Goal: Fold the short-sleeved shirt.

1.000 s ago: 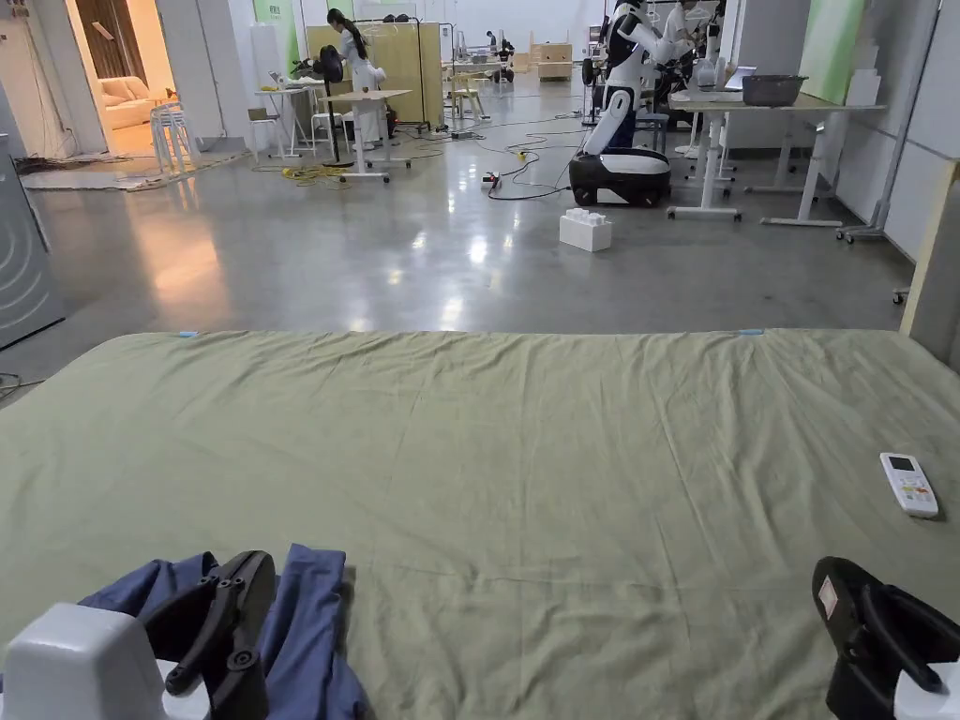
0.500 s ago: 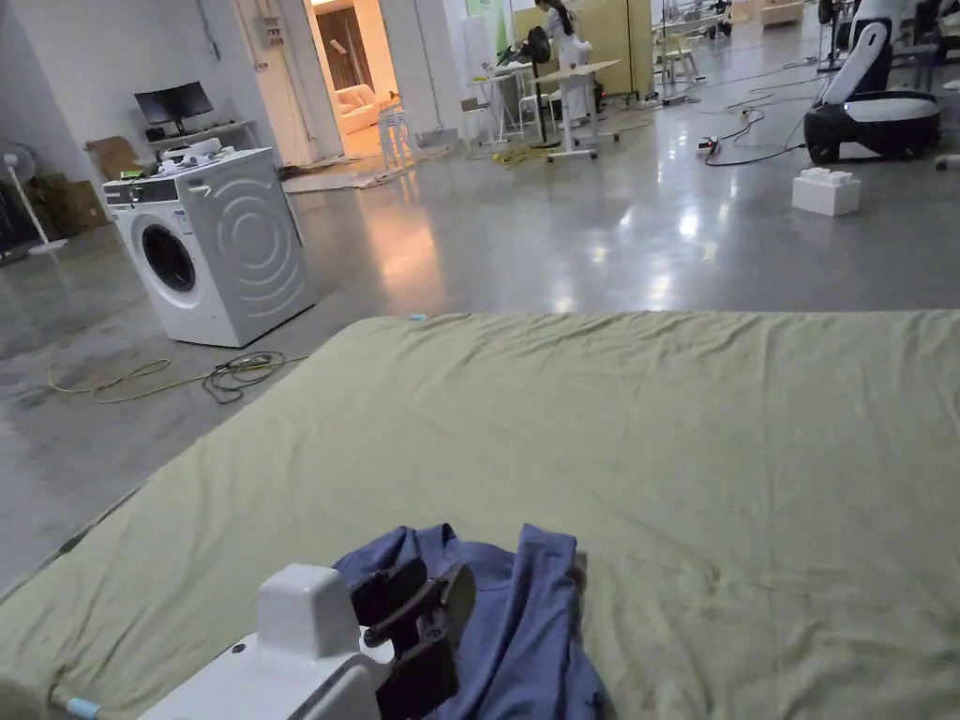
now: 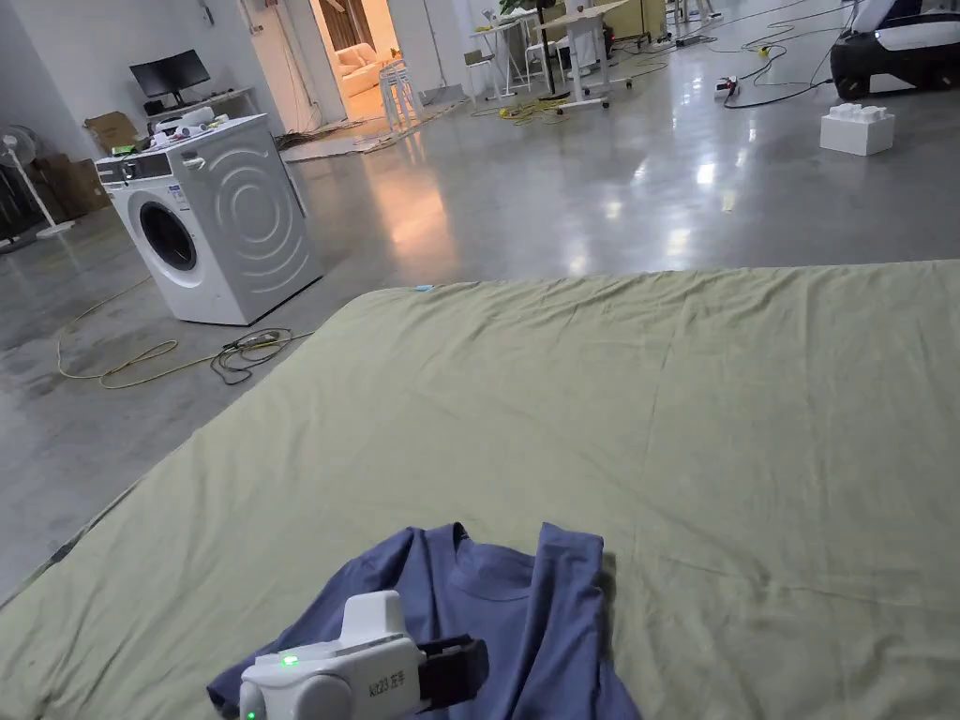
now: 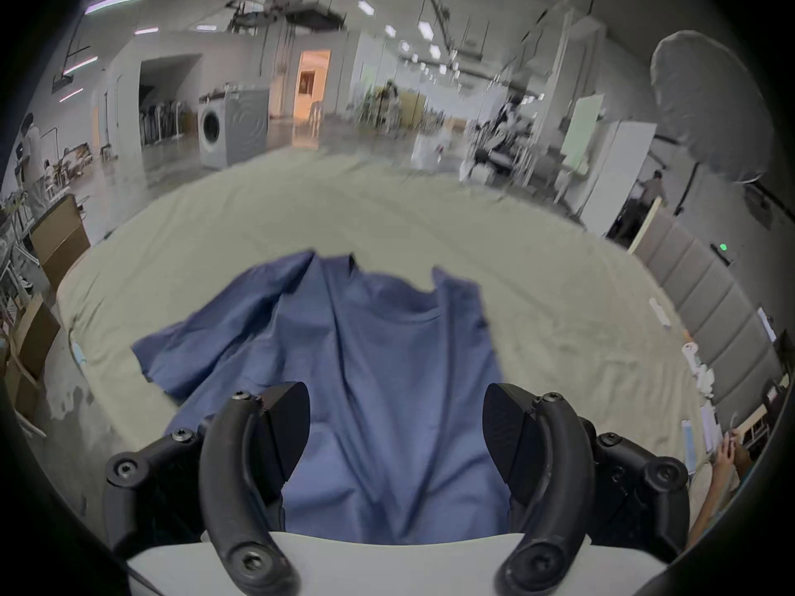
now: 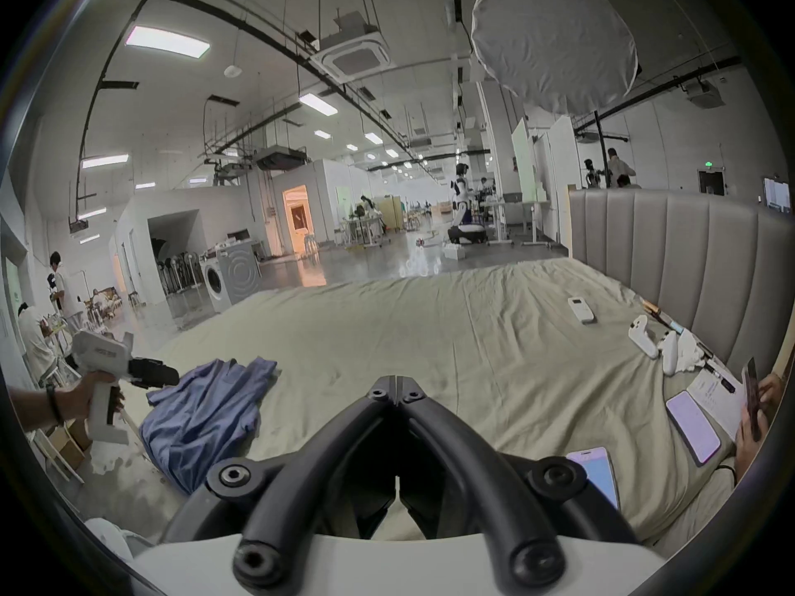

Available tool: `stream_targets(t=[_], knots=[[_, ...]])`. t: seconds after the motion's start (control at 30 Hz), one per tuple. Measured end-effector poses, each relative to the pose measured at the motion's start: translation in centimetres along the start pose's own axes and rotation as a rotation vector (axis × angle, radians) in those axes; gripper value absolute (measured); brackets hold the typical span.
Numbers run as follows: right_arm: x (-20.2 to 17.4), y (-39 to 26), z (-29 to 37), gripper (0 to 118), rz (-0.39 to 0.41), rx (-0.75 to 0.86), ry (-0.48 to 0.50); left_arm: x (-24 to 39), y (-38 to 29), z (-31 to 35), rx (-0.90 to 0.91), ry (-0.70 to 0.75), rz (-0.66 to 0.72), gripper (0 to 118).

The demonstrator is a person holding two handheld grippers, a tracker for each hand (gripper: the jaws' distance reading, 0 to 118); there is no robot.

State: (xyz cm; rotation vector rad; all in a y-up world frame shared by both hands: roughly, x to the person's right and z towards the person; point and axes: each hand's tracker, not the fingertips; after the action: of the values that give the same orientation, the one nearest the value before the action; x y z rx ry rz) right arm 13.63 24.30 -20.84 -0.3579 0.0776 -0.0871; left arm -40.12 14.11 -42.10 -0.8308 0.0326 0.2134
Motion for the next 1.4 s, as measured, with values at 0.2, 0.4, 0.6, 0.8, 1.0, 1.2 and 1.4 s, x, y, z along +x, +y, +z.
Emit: stream_targets(t=[0.2, 0.4, 0.6, 0.8, 1.0, 1.2, 1.4], knots=[[-0.4, -1.2, -0.7, 0, -0.053, -0.089, 0.0, -0.2, 0.0, -6.1, -0.124, 0.113, -0.046, 84], [-0.6, -2.1, -0.5, 0, -0.023, -0.143, 0.004, 2.3, -0.6, -6.0, -0.075, 0.14, -0.157, 78], [0.6, -2.0, 1.6, 0, -0.044, -0.131, 0.003, 0.3, 0.7, -5.3, -0.066, 0.104, 0.059, 11], [1.8, -2.9, 3.3, 0, -0.06, -0.128, -0.016, -1.0, 5.3, 1.7, 0.195, 0.014, 0.245, 5], [3.0, -4.0, 5.4, 0, -0.073, -0.144, -0.023, 2.0, 12.2, 7.3, 0.345, -0.041, 0.133, 5], [4.8, -4.3, 6.8, 0, -0.099, -0.137, -0.08, 13.3, 17.2, 7.3, 0.388, -0.079, -0.24, 5], [6.1, -4.7, 7.0, 0, -0.18, -0.143, -0.129, 29.5, 11.0, 2.6, 0.293, -0.403, -0.359, 5]])
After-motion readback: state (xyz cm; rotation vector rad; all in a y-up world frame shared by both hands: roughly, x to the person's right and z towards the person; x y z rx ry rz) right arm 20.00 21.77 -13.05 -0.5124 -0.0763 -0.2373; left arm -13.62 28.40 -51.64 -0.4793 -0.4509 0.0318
